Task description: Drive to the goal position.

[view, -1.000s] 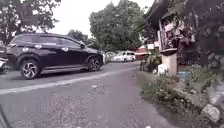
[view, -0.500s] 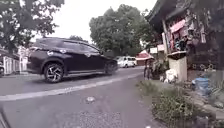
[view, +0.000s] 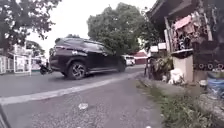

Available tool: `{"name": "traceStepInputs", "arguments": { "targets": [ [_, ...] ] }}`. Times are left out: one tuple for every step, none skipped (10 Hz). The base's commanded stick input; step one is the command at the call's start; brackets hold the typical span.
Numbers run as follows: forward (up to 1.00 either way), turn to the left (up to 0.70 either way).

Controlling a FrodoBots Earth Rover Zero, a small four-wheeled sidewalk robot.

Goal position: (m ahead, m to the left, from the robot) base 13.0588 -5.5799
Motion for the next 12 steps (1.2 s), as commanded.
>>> {"name": "traceStepInputs", "arguments": {
  "targets": [
    [0.41, 0.00],
    [0.83, 0.00],
    [1.00, 0.00],
    [1.00, 0.00],
    [1.00, 0.00],
    [1.00, 0.00],
    [1.00, 0.00],
    [1.00, 0.00],
    [1.00, 0.00],
    [1.00, 0.00],
    [1.00, 0.00],
    [1.00, 0.00]
  ]
}}
